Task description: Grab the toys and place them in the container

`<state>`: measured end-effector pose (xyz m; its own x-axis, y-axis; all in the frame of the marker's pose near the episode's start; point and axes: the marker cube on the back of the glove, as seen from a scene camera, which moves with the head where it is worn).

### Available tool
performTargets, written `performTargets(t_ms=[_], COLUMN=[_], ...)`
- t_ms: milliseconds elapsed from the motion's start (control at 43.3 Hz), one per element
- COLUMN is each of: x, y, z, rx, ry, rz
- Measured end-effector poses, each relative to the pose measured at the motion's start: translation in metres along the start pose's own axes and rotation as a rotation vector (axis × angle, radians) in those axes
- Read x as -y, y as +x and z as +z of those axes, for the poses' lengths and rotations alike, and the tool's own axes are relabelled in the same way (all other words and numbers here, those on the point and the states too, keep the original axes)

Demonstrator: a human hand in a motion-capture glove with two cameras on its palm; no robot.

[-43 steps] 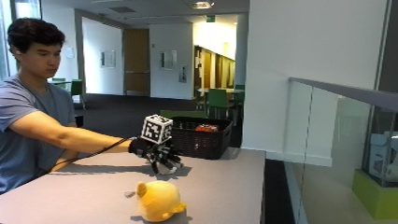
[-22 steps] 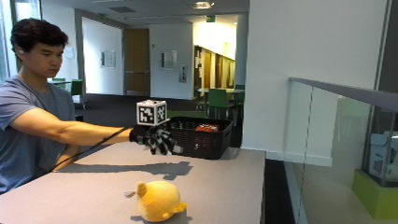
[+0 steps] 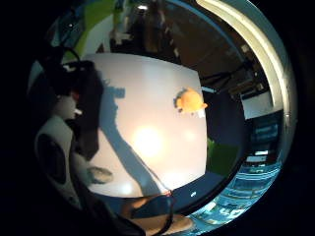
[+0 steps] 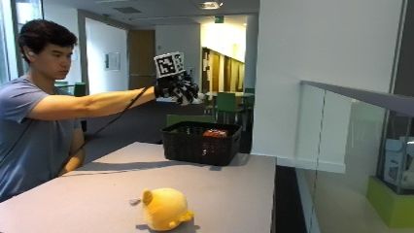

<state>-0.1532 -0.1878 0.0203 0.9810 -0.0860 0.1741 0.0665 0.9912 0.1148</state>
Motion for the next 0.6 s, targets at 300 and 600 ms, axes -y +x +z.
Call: performTargets(t_ms=[300, 600], x=[-0.016, -0.006], y=[-0.091, -0.044], z=[0.041, 0.024], rx=[-0.107, -0.111], ry=[-0.097, -0.131], rz=[-0.371, -0.209])
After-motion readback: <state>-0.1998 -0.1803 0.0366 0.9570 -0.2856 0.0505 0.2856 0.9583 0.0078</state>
